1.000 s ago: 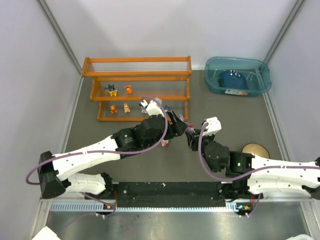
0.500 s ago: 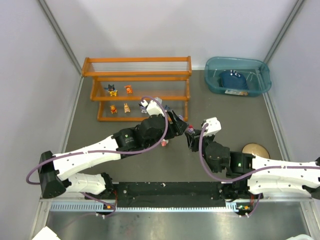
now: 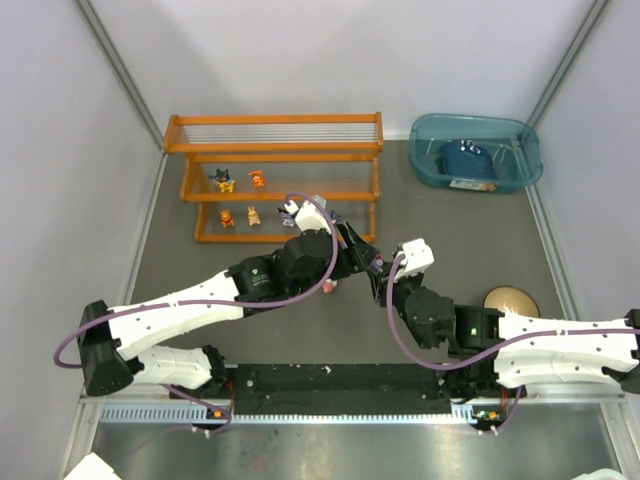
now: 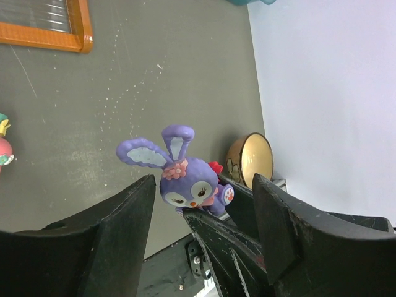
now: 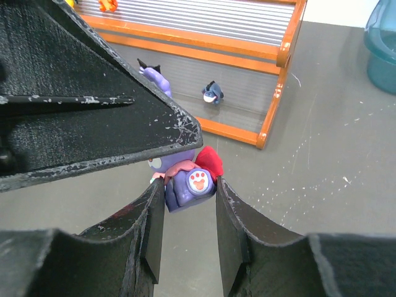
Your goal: Place and organize the plastic toys onto the shelf
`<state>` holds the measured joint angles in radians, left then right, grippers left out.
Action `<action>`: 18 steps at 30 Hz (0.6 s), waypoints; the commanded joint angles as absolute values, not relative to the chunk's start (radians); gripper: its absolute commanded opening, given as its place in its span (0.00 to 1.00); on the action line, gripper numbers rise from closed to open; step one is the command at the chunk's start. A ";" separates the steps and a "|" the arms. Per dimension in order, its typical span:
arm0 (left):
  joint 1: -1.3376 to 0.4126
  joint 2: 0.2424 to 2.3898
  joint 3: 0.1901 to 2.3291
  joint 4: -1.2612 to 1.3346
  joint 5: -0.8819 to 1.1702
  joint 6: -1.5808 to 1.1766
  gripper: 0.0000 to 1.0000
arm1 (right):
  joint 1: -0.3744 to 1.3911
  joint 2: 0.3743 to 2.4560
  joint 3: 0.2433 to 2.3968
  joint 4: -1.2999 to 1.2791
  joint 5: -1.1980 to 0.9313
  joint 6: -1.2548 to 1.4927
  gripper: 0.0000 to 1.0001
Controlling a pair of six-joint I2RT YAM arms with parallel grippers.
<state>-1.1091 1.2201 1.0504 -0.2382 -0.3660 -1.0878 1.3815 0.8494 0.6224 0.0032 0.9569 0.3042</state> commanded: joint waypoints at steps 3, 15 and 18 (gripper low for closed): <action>-1.115 1.220 1.072 -0.199 -0.360 -1.103 0.69 | 1.410 0.845 0.658 0.071 1.006 0.275 0.00; -1.114 1.232 1.068 -0.199 -0.341 -1.115 0.65 | 1.420 0.841 0.657 0.084 1.031 0.255 0.00; -1.115 1.229 1.065 -0.199 -0.342 -1.118 0.62 | 1.422 0.839 0.655 0.084 1.032 0.255 0.00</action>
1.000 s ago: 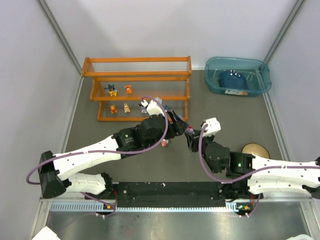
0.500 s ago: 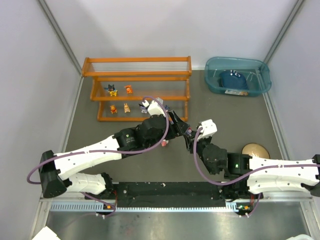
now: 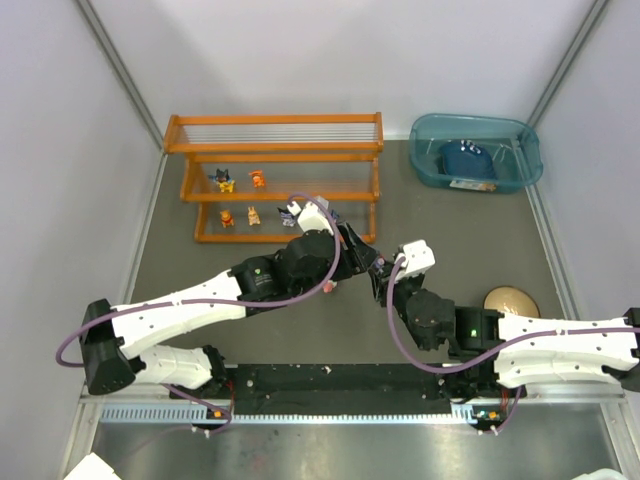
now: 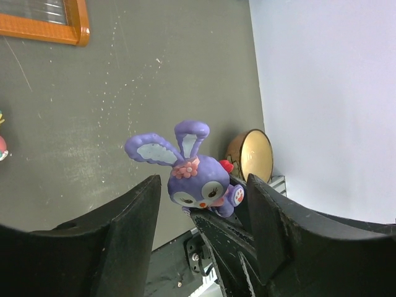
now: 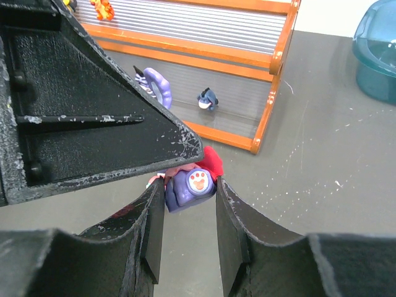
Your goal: Place and organize the plastic toys onto the shelf
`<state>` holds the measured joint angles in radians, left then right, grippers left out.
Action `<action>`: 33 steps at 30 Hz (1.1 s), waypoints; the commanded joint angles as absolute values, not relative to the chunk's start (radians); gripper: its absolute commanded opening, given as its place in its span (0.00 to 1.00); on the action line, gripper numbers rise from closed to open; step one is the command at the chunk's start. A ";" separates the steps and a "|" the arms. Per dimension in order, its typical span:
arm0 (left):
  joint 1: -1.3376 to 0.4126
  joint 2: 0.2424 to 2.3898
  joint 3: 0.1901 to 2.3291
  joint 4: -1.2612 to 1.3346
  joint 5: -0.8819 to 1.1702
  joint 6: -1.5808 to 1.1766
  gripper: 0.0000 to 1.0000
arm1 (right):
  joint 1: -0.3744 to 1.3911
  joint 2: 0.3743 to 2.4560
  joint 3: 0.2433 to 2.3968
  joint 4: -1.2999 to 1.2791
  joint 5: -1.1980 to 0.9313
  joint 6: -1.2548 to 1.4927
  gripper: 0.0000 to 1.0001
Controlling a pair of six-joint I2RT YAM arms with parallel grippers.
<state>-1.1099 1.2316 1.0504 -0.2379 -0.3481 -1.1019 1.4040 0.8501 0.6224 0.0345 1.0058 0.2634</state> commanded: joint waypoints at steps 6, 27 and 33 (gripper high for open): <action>-1.114 1.226 1.062 -0.198 -0.342 -1.123 0.56 | 1.427 0.836 0.653 0.081 1.032 0.258 0.00; -1.115 1.209 1.026 -0.173 -0.350 -1.137 0.22 | 1.440 0.836 0.653 0.078 1.037 0.262 0.00; -1.115 1.206 1.020 -0.172 -0.348 -1.134 0.00 | 1.443 0.833 0.658 0.071 1.051 0.275 0.15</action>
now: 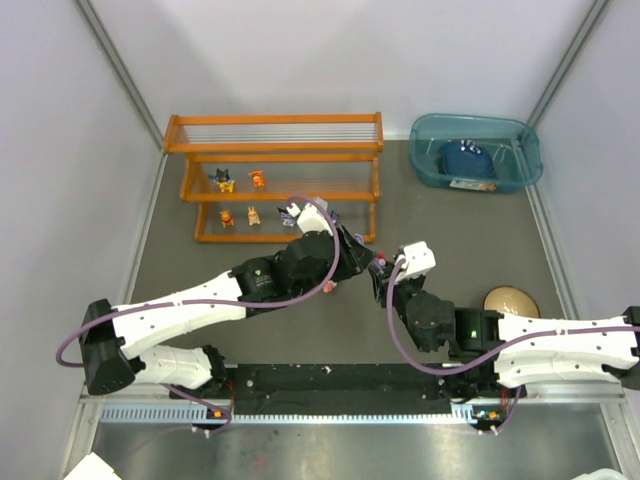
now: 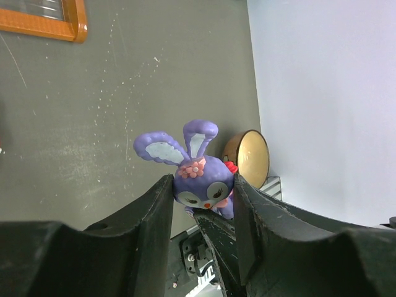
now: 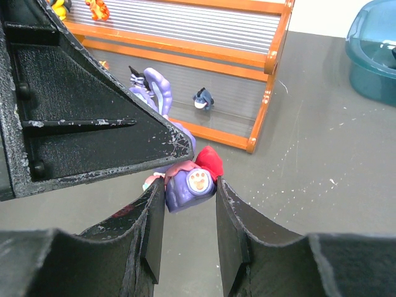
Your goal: Place and organize the plastic toys onto the shelf
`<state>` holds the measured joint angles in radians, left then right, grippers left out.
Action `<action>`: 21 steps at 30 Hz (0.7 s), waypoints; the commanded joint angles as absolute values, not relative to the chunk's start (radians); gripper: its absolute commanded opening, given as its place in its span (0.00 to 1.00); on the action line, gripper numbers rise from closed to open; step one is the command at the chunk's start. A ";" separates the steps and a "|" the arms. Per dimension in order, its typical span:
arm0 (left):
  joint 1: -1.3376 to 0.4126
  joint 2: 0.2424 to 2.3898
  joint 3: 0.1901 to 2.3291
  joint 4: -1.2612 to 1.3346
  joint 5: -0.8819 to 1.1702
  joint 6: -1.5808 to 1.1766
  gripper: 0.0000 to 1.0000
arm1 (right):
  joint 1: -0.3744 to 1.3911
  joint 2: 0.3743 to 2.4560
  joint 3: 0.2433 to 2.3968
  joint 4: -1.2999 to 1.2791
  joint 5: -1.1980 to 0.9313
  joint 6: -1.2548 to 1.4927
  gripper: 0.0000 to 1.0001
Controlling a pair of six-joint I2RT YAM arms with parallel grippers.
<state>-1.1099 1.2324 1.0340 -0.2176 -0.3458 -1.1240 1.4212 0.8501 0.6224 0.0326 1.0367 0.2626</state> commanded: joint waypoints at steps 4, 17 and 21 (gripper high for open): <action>-1.114 1.198 1.017 -0.175 -0.370 -1.127 0.00 | 1.445 0.819 0.666 0.057 1.057 0.297 0.39; -1.054 1.105 0.988 -0.236 -0.413 -0.855 0.00 | 1.447 0.595 0.716 -0.110 1.040 0.396 0.61; -0.981 1.028 0.890 -0.086 -0.451 -0.636 0.00 | 1.445 0.551 0.710 -0.184 1.075 0.400 0.61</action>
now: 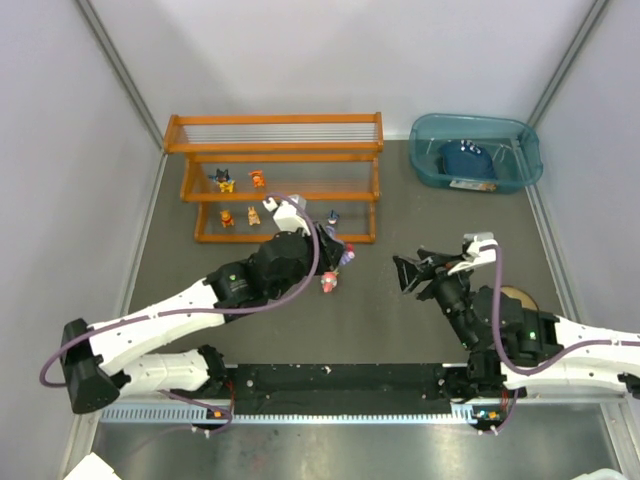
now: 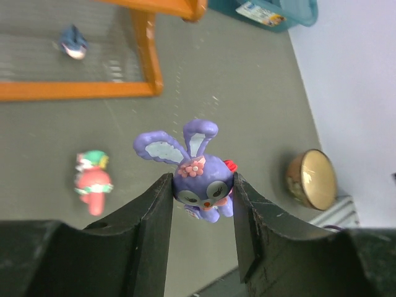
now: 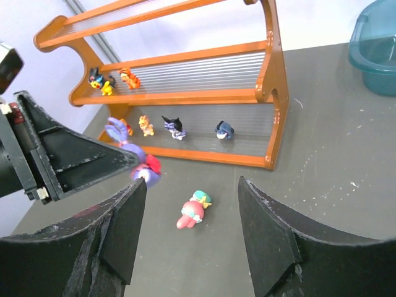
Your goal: Place and organize the plastic toys onto the shelf
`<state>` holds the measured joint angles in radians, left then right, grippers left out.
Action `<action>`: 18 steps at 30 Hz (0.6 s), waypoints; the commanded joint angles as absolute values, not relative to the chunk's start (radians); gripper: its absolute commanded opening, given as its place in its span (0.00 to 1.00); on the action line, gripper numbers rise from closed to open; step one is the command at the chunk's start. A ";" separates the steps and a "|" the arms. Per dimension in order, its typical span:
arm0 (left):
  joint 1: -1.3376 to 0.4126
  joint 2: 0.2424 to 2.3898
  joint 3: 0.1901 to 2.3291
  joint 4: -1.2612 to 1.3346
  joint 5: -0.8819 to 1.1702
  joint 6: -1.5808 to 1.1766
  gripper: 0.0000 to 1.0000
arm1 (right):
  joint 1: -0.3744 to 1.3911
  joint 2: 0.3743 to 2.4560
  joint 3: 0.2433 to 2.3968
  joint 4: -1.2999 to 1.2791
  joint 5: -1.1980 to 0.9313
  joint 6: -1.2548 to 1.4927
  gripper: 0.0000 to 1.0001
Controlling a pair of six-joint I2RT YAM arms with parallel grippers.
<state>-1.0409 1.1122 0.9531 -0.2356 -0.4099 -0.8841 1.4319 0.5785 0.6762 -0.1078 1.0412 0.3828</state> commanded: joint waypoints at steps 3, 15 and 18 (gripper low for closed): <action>-0.893 1.006 0.845 0.009 -0.407 -0.401 0.00 | 1.445 0.525 0.692 -0.216 1.083 0.426 0.62; -0.562 1.156 0.745 0.492 -0.160 -0.008 0.00 | 1.445 0.473 0.643 -0.285 1.081 0.488 0.62; -0.534 1.210 0.742 0.572 -0.115 0.058 0.00 | 1.445 0.454 0.629 -0.287 1.086 0.485 0.62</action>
